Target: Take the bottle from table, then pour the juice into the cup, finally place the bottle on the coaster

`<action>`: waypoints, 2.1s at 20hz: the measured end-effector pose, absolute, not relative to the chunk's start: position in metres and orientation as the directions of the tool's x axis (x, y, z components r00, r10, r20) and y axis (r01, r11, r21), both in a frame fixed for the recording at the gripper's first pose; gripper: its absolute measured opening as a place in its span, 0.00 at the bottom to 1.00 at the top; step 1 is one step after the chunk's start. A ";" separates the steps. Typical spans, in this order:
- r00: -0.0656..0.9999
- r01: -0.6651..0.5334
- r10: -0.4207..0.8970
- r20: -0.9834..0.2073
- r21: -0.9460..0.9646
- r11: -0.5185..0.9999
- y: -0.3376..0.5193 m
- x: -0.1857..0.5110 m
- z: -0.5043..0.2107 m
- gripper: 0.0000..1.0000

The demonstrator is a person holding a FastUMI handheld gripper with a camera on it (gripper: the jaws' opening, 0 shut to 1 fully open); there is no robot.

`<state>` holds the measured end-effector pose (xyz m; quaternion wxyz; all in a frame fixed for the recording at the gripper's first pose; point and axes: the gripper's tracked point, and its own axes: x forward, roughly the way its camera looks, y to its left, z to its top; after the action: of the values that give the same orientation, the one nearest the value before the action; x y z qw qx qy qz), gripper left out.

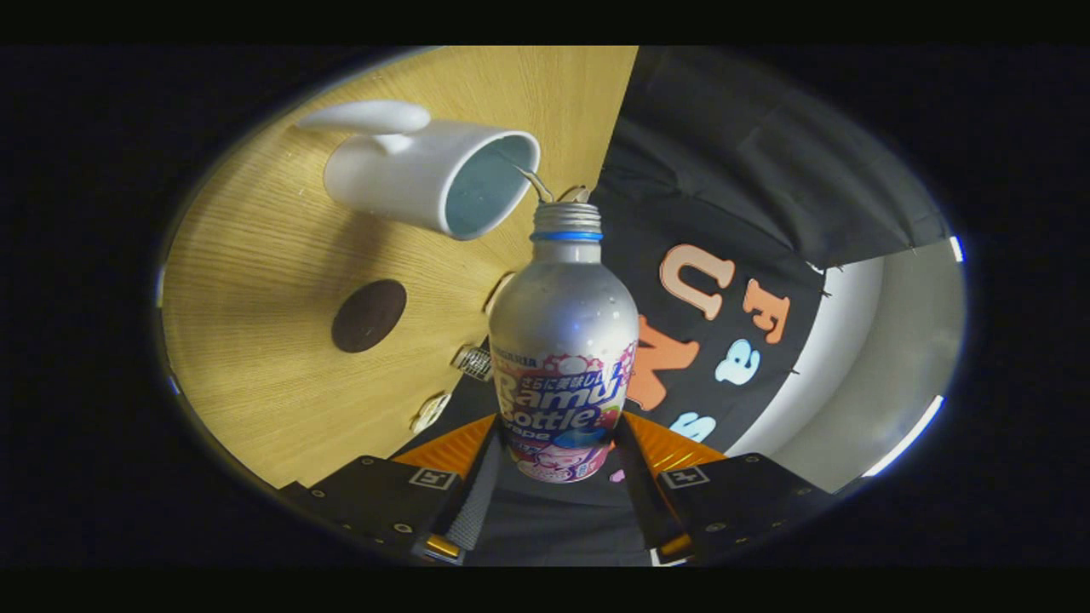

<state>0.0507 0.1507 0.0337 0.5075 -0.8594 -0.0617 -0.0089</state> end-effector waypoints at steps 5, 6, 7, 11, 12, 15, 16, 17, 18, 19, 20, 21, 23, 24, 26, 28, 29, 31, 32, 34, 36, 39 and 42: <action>0.992 0.110 0.104 0.065 -0.851 -0.513 0.155 0.053 0.036 0.72; 0.992 0.114 0.107 0.067 -0.844 -0.524 0.156 0.054 0.037 0.71; 0.992 0.115 0.108 0.067 -0.839 -0.532 0.157 0.056 0.038 0.72; 0.993 0.100 0.110 0.047 -0.833 -0.544 0.160 0.058 0.035 0.71; 0.993 0.096 0.112 0.041 -0.831 -0.548 0.161 0.058 0.035 0.71; 0.993 0.099 0.113 0.043 -0.827 -0.554 0.161 0.062 0.036 0.71; 0.993 0.097 0.109 0.043 -0.830 -0.550 0.159 0.061 0.036 0.71; 0.993 0.096 0.107 0.045 -0.832 -0.547 0.158 0.061 0.036 0.71; 0.993 0.096 0.105 0.046 -0.832 -0.546 0.158 0.062 0.036 0.71; 0.994 0.093 0.103 0.044 -0.832 -0.548 0.158 0.062 0.035 0.71; 0.994 0.091 0.102 0.041 -0.830 -0.550 0.156 0.063 0.035 0.71; 0.994 0.089 0.103 0.039 -0.828 -0.554 0.155 0.063 0.035 0.71; 0.994 0.081 0.103 0.029 -0.830 -0.551 0.155 0.064 0.034 0.72; 0.994 0.081 0.103 0.030 -0.832 -0.549 0.155 0.063 0.035 0.71; 0.994 0.082 0.101 0.032 -0.836 -0.543 0.154 0.063 0.035 0.71; 0.995 0.079 0.098 0.030 -0.837 -0.542 0.152 0.064 0.034 0.71; 0.995 0.078 0.096 0.030 -0.837 -0.542 0.152 0.063 0.034 0.71; 0.995 0.075 0.096 0.027 -0.836 -0.544 0.151 0.064 0.034 0.71; 0.995 0.072 0.093 0.025 -0.836 -0.543 0.150 0.064 0.034 0.71; 0.996 0.071 0.085 0.029 -0.839 -0.539 0.148 0.066 0.035 0.71; 0.996 0.070 0.083 0.031 -0.842 -0.534 0.148 0.066 0.035 0.72; 0.996 0.070 0.088 0.027 -0.845 -0.531 0.151 0.063 0.033 0.72; 0.996 0.063 0.088 0.020 -0.850 -0.523 0.153 0.062 0.031 0.72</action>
<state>0.0622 0.1530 0.0314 0.4863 -0.8726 -0.0434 0.0130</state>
